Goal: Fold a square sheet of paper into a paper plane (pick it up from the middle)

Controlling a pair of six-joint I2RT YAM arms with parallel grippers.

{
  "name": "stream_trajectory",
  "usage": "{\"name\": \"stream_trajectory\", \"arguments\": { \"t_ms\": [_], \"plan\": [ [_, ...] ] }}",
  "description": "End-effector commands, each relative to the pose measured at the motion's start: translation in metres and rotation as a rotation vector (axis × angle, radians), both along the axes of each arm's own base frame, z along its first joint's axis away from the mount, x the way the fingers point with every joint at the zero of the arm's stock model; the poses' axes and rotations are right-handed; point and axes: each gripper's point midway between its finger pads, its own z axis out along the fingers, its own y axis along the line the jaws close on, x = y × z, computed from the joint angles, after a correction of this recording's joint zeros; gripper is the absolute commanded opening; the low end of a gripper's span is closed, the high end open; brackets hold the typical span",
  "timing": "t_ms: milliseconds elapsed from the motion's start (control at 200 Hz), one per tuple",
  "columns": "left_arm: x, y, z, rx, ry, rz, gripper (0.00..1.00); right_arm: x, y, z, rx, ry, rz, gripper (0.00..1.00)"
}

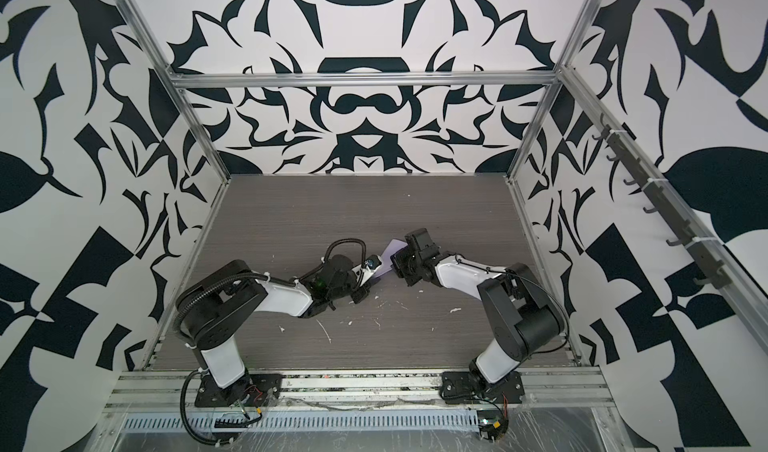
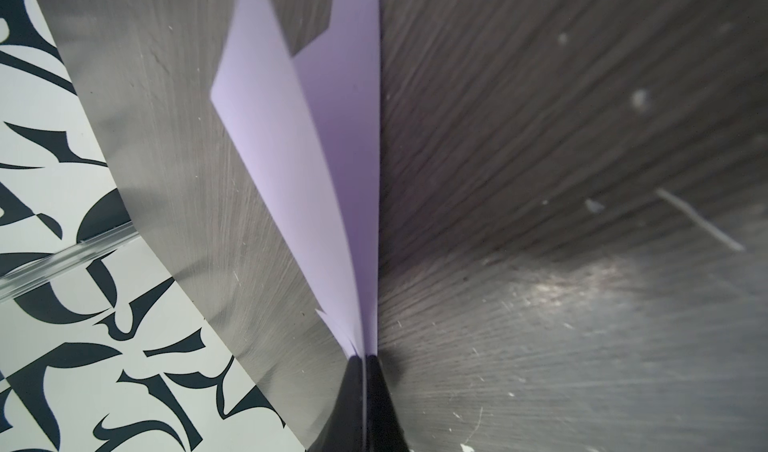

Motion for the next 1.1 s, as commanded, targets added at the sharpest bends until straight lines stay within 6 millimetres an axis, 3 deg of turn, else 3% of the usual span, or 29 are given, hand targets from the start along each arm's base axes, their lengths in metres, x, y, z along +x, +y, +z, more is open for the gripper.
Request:
{"name": "stream_trajectory", "arguments": {
  "t_ms": [0, 270, 525, 700, 870, 1095],
  "plan": [
    [0.004, -0.005, 0.009, -0.026, -0.003, 0.007, 0.25, 0.008, 0.005, 0.009, 0.019, -0.016, 0.001, 0.05],
    [0.004, -0.001, 0.001, -0.02, 0.032, 0.038, 0.13, 0.01, 0.008, 0.01, 0.026, -0.019, 0.012, 0.12],
    [0.001, 0.003, -0.006, -0.021, 0.058, 0.054, 0.08, 0.011, 0.009, 0.014, 0.03, -0.032, 0.019, 0.18],
    [-0.002, 0.003, -0.008, -0.022, 0.069, 0.043, 0.11, 0.01, 0.008, 0.012, 0.028, -0.025, 0.019, 0.15],
    [-0.001, 0.0, -0.011, -0.016, 0.07, 0.036, 0.22, 0.012, 0.011, 0.015, 0.037, -0.034, 0.024, 0.08],
    [0.005, 0.0, -0.015, 0.003, 0.056, 0.05, 0.23, 0.011, 0.012, 0.017, 0.046, -0.031, 0.024, 0.08]
  ]
}}
